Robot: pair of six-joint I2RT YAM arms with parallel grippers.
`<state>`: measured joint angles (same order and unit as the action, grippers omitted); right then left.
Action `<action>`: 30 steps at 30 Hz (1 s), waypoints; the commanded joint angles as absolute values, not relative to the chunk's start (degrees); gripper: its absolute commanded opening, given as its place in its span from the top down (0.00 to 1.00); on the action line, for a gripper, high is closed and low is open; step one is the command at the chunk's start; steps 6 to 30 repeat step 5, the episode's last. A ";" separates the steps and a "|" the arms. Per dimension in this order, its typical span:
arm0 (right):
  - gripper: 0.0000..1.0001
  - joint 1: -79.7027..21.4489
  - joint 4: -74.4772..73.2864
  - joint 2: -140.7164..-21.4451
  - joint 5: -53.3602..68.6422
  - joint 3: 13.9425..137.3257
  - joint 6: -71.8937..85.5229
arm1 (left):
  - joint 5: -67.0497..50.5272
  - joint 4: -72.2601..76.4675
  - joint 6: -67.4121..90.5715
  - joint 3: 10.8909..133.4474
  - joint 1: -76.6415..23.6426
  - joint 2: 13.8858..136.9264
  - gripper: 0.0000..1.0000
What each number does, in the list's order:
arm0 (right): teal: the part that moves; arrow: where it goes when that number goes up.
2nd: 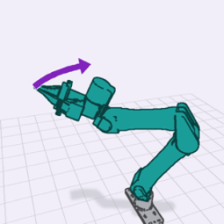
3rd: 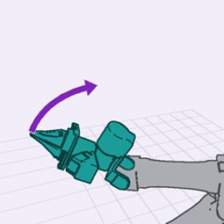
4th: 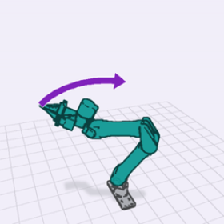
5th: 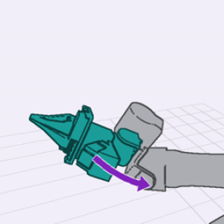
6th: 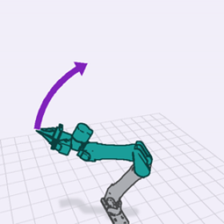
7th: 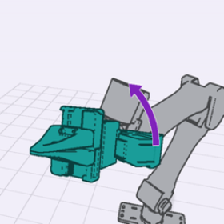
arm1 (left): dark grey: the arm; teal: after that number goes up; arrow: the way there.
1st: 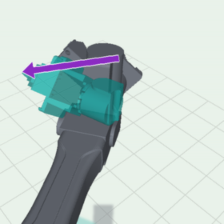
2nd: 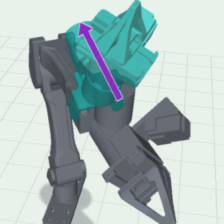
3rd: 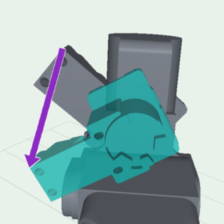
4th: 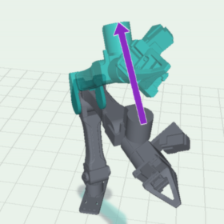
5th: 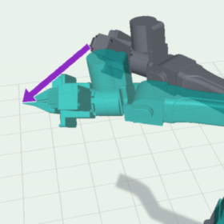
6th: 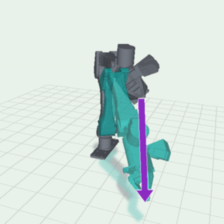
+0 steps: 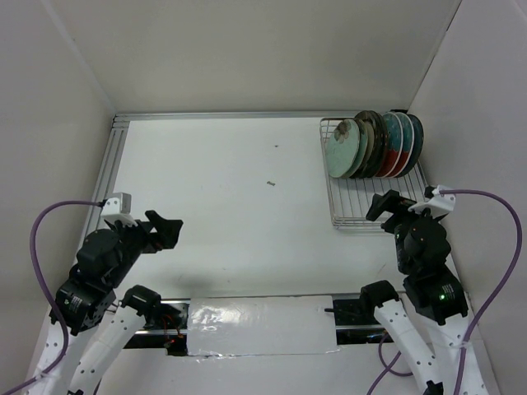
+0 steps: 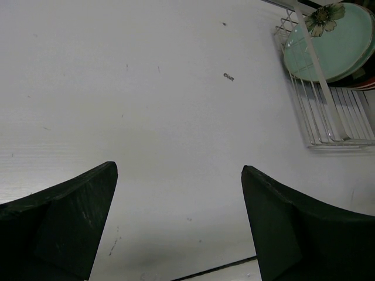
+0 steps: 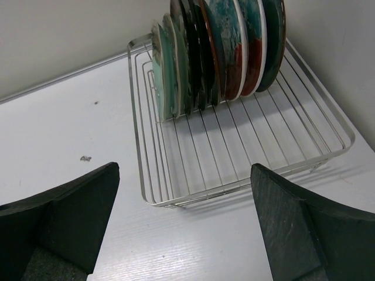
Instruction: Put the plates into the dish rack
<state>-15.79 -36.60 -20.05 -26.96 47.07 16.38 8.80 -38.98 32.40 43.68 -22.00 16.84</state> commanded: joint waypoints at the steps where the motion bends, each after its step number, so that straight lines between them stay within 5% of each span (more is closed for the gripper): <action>1: 0.01 -16.17 -36.91 -19.51 -28.12 46.76 17.14 | 9.58 -37.27 33.57 43.42 -22.32 17.14 0.00; 30: 0.01 -16.17 -36.91 -19.51 -27.51 46.23 17.14 | 9.58 -36.74 33.57 43.42 -22.32 17.14 0.00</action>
